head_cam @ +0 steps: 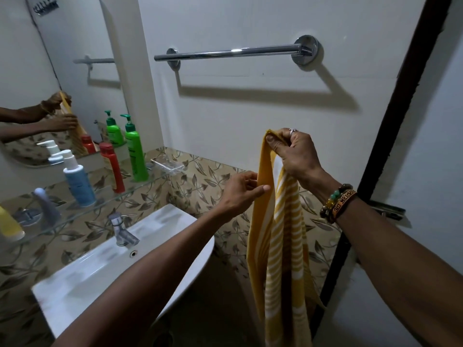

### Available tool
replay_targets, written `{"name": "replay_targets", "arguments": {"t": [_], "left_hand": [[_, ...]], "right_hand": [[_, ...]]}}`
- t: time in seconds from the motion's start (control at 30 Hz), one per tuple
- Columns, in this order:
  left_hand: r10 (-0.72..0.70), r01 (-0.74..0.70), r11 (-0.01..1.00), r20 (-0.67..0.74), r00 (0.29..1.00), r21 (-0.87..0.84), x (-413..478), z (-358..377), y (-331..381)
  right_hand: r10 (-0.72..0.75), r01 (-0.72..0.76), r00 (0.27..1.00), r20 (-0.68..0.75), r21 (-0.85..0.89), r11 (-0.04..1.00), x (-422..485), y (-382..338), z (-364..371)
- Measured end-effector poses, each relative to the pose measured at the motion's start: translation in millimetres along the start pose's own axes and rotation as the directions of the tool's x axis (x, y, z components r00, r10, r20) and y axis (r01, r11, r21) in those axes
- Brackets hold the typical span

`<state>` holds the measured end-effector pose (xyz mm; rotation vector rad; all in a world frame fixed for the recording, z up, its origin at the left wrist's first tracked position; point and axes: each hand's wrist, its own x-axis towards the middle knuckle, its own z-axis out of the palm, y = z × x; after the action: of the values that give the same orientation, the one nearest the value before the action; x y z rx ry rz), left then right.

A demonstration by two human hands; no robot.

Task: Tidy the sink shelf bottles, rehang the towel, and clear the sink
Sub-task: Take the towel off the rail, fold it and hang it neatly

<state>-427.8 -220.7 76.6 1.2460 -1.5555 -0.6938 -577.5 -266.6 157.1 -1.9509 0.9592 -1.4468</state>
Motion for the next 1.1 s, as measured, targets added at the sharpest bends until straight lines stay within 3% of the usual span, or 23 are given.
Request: {"name": "replay_targets", "arguments": {"t": [0.13,0.37,0.5,0.6,0.73,0.8,0.87,0.93,0.97,1.1], "left_hand": [[0.06,-0.051,0.995,-0.105,0.993,0.085,-2.7,5.1,-7.0],[0.049,-0.072,0.923,0.07,0.996,0.378,-21.7,8.9,-30.9],[-0.01,0.004,0.889,0.011,1.0,0.459,-26.1,-11.8,-46.8],[-0.1,0.132,0.89,-0.095,0.99,0.437,-30.6,-36.5,-58.2],[-0.193,0.246,0.945,-0.241,0.951,0.215,-29.9,-49.8,-48.0],[-0.192,0.223,0.969,-0.241,0.951,0.107,-28.1,-46.9,-32.5],[-0.149,0.165,0.983,-0.184,0.971,0.076,-25.2,-42.1,-14.3],[-0.082,0.093,0.989,-0.093,0.992,0.116,-20.2,-36.1,2.7],[-0.045,0.054,0.987,-0.062,0.997,0.148,-17.7,-33.0,10.5],[0.025,-0.02,0.988,-0.033,0.999,0.155,-11.7,-29.7,25.8]], "right_hand": [[0.012,-0.011,1.0,-0.005,0.047,0.999,0.6,-1.8,-11.1],[-0.006,0.02,0.997,-0.071,0.202,0.979,7.0,-13.9,-25.6],[0.031,0.012,0.976,-0.213,0.197,0.98,11.1,-8.3,-41.6],[0.084,-0.047,0.93,-0.359,0.112,0.993,11.7,6.6,-53.8],[0.117,-0.218,0.875,-0.47,-0.168,0.961,2.9,26.0,-52.6],[0.13,-0.228,0.932,-0.338,-0.268,0.936,-1.6,28.7,-47.6],[0.142,-0.132,0.99,0.02,-0.259,0.957,-6.8,24.1,-37.0],[0.135,-0.01,0.916,0.378,-0.314,0.949,-15.0,14.7,-20.2],[0.141,0.043,0.866,0.48,-0.353,0.935,-16.8,14.3,-11.2],[0.144,0.041,0.818,0.557,-0.307,0.951,-16.9,16.2,6.2]]}}
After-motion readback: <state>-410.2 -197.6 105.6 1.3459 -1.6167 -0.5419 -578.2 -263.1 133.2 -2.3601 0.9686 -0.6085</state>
